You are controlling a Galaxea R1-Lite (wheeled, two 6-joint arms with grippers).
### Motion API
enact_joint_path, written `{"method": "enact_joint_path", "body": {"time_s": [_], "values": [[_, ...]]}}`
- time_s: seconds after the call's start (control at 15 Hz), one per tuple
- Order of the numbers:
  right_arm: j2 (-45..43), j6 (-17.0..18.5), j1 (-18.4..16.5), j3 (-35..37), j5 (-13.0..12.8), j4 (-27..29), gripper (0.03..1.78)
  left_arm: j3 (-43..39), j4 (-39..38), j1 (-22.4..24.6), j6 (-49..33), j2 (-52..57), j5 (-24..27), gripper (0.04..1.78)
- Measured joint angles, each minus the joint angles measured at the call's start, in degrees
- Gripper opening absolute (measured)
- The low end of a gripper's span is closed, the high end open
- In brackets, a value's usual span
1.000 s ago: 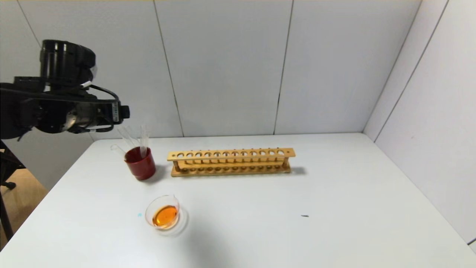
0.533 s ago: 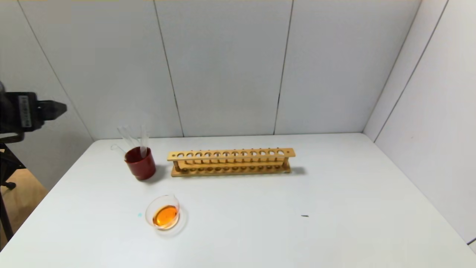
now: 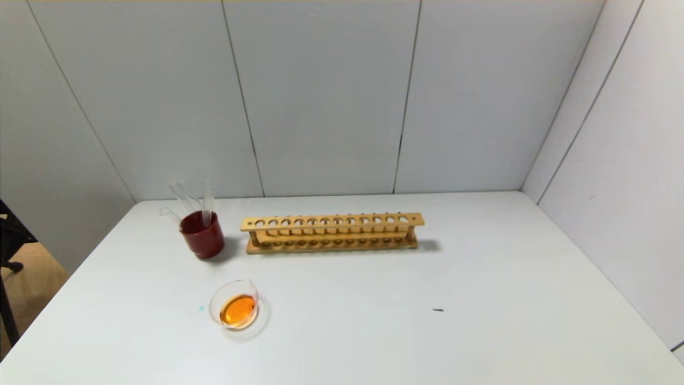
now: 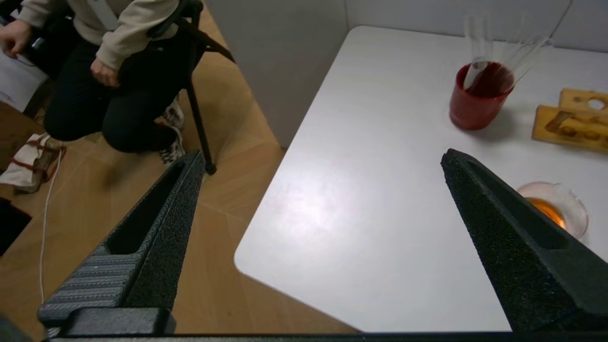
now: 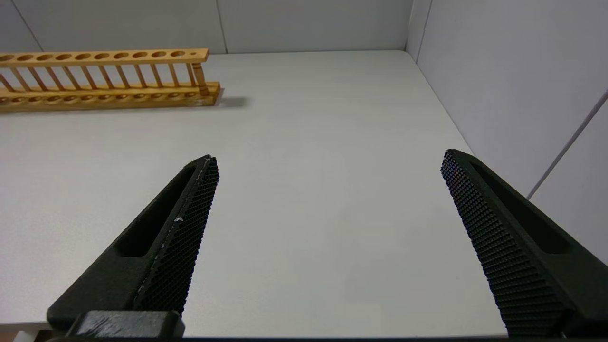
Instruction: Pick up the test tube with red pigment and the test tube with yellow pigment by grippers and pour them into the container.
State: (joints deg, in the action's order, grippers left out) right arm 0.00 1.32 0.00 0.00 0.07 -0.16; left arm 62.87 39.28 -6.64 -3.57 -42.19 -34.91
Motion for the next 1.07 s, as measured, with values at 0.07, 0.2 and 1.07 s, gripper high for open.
{"method": "enact_joint_path", "body": {"time_s": [0.07,0.2,1.07], "values": [[0.0,0.0,0.0,0.0,0.0,0.0,1.71,-1.5,2.2,0.1,-0.1,3.2,-0.1,1.75],[0.0,0.0,0.0,0.0,0.0,0.0,1.71,-5.8,3.7,1.8,-0.2,8.7,0.0,1.75],[0.0,0.0,0.0,0.0,0.0,0.0,1.71,-46.7,-20.0,7.6,7.8,36.3,26.3,1.75]]}}
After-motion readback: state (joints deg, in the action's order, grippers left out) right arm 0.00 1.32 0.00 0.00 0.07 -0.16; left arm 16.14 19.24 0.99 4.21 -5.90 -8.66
